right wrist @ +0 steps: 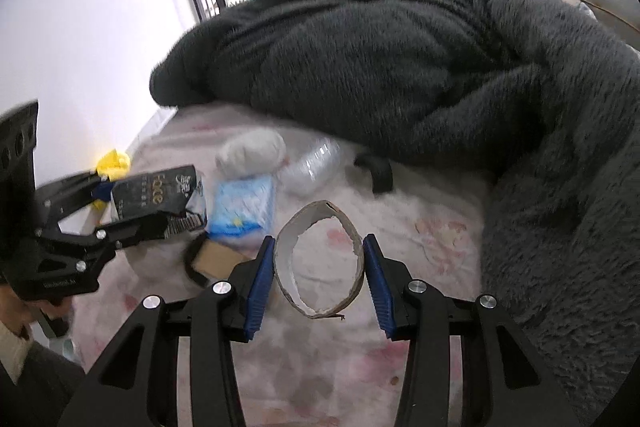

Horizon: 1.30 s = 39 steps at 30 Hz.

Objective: Collect trash
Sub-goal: 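Grasp the black 'Face' tissue pack with the left tool while the right tool lifts the tape roll, then carry the tissue pack and tape roll in both tools over the green bin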

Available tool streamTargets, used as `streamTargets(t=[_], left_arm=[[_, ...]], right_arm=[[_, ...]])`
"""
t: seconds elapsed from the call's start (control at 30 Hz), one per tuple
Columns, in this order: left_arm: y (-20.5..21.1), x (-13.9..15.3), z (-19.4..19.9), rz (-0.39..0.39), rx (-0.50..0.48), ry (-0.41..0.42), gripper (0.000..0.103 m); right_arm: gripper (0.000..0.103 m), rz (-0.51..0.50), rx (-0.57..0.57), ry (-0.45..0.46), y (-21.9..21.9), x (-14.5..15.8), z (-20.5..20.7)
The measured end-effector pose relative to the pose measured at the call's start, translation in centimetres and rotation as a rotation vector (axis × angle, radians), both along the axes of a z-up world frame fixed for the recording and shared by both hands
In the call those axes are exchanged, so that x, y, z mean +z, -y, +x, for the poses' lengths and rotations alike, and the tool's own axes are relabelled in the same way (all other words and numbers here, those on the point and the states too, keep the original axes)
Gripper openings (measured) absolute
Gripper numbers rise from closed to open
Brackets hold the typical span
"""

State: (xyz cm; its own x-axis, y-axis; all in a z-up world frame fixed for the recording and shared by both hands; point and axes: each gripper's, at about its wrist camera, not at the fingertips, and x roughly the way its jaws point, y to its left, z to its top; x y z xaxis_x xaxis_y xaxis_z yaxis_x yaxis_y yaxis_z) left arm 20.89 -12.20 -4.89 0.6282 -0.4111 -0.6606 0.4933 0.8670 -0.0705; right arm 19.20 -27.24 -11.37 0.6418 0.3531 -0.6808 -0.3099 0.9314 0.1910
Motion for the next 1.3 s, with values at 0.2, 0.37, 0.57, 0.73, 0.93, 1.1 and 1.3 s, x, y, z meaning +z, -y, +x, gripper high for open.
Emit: streamTargets(t=[0.2, 0.37, 0.57, 0.73, 0.93, 1.1, 1.3], left_arm=[[-2.7, 1.2, -0.9, -0.037, 0.103, 0.021, 0.057], [-5.1, 1.5, -1.9, -0.039, 0.191, 0.036, 0.057], [-8.6, 1.1, -3.0, -0.024, 0.289, 0.017, 0.057], [-12.0, 0.4, -4.1, -0.007, 0.366, -0.014, 0.057], [-15.2, -0.7, -5.2, 0.021, 0.416, -0.049, 0.057], [-18.3, -1.7, -6.3, 0.038, 0.459, -0.079, 0.057], [-22.3, -3.2, -7.1, 0.065, 0.507, -0.127, 0.057]], right_arm=[[0.045, 0.051, -0.003, 0.045, -2.3, 1.8, -0.1], [0.045, 0.081, 0.025, 0.055, -5.2, 2.4, -0.4], [0.045, 0.097, 0.078, 0.058, -8.9, 2.6, -1.1], [0.045, 0.109, 0.125, 0.07, -12.0, 3.2, -1.8], [0.045, 0.112, 0.166, 0.064, -15.0, 3.0, -2.0], [0.045, 0.113, 0.222, 0.054, -18.4, 2.8, -2.2], [0.045, 0.099, 0.297, 0.033, -23.4, 2.4, -2.7]])
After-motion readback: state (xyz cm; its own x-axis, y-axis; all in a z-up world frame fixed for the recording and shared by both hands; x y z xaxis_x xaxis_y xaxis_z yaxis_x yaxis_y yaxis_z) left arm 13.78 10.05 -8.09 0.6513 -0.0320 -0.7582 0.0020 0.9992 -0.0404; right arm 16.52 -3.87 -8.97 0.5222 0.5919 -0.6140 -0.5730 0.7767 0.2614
